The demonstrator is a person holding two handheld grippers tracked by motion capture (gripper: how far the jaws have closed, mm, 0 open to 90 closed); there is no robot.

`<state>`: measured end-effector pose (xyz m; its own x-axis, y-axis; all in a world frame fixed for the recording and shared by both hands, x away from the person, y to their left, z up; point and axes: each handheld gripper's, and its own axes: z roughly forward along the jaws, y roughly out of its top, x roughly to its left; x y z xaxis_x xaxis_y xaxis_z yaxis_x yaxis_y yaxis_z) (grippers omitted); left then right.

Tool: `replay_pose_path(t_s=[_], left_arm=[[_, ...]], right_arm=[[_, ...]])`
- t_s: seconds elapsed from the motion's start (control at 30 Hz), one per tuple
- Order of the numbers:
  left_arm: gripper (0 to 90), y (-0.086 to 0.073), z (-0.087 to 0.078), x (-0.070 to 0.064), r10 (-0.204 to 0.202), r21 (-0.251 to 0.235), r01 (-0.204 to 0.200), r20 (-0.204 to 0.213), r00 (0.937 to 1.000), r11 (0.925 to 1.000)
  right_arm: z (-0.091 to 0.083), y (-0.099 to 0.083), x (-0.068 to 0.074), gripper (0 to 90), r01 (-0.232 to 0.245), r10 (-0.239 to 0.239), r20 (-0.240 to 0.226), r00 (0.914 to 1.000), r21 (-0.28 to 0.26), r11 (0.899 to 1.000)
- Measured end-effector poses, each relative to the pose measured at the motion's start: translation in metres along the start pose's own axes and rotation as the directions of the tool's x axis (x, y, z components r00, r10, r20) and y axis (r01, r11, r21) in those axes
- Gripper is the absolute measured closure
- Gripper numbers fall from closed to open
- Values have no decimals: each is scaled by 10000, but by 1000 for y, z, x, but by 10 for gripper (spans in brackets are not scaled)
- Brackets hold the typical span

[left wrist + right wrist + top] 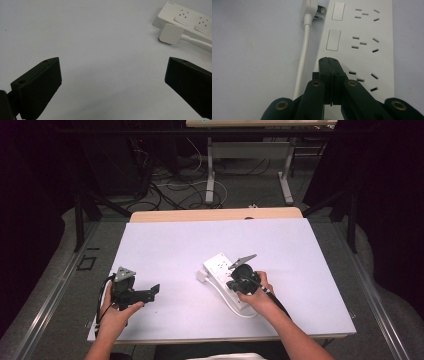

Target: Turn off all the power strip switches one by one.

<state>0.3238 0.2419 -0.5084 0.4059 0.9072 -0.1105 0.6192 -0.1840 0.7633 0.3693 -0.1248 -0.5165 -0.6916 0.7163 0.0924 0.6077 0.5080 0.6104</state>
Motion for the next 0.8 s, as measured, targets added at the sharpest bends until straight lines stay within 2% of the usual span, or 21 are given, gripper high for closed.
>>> replay_pose_path(t_s=[0.1, 0.13, 0.17, 0.27, 0.3, 0.33, 0.4, 0.43, 0.53, 0.63, 0.67, 0.73, 0.8], left_arm=[[8, 0, 0, 0, -10, -18, 10, -17, 10000, 10000], [8, 0, 0, 0, -9, -24, 9, -12, 10000, 10000], [8, 0, 0, 0, -8, -23, 8, -16, 10000, 10000], [9, 0, 0, 0, -15, -21, 15, -22, 10000, 10000], [8, 0, 0, 0, -14, -18, 14, -18, 10000, 10000], [8, 0, 0, 0, -11, -19, 11, -15, 10000, 10000], [8, 0, 0, 0, 0, 20, 0, -15, 10000, 10000], [8, 0, 0, 0, -7, 12, 7, -15, 10000, 10000], [8, 0, 0, 0, -12, 11, 12, -22, 10000, 10000], [8, 0, 0, 1, -19, -31, 19, -4, 10000, 10000], [8, 0, 0, 1, -18, -35, 18, 2, 10000, 10000], [8, 0, 0, 1, -16, -40, 16, -3, 10000, 10000], [8, 0, 0, 1, -15, -28, 15, -4, 10000, 10000]], right_arm=[[3, 2, -2, 900, 156, -156, -59, 9999, -43, 9999], [2, 3, -1, 900, -75, 76, -32, 10000, 208, 9998], [2, 3, -2, 900, 27, -26, -65, 10000, 182, 9998], [4, 5, -2, 900, -101, 103, -74, 9999, 208, 9997], [5, 5, -2, 900, -63, 63, -36, 10000, 43, 10000], [6, 6, -1, 900, -229, 229, 50, 9997, 5, 9997], [5, 7, -2, 900, -39, 40, -82, 10000, 159, 9999], [6, 8, -1, 900, -216, 216, 23, 9998, 59, 9998], [7, 11, 0, 900, -114, 113, 26, 9999, 199, 9997], [9, 11, 1, 900, -74, 74, 5, 10000, 18, 10000], [8, 12, 1, 900, -58, 57, 40, 10000, 251, 9997], [9, 12, 0, 900, 77, -78, 66, 9999, 248, 9997], [9, 12, 0, 900, -27, 25, 83, 10000, 299, 9995]])
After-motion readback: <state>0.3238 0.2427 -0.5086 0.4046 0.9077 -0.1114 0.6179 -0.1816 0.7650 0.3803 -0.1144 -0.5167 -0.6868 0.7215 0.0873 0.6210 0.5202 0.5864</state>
